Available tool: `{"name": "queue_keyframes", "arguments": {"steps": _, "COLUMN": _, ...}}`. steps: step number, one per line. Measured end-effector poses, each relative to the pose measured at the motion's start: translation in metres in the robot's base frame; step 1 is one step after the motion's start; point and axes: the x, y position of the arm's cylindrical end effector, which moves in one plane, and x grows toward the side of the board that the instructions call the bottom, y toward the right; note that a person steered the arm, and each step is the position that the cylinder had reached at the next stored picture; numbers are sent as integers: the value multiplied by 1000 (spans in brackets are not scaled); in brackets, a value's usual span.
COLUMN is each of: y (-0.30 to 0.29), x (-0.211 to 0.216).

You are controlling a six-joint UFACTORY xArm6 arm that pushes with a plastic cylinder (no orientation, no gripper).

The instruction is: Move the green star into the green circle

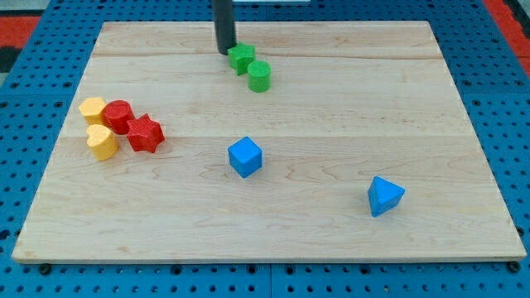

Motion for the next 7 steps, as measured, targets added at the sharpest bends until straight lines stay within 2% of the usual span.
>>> {"name": "queue_keyframes", "arguments": {"steps": 2, "y": -1, "x": -5}}
{"name": "queue_keyframes", "arguments": {"steps": 3, "y": 17, "x": -7}}
{"name": "queue_keyframes", "arguments": {"steps": 4, "y": 14, "x": 19}}
{"name": "queue_keyframes", "arguments": {"steps": 5, "y": -3, "x": 64}}
{"name": "queue_keyframes", "arguments": {"steps": 6, "y": 0, "x": 72}}
{"name": "queue_keyframes", "arguments": {"steps": 7, "y": -43, "x": 96}}
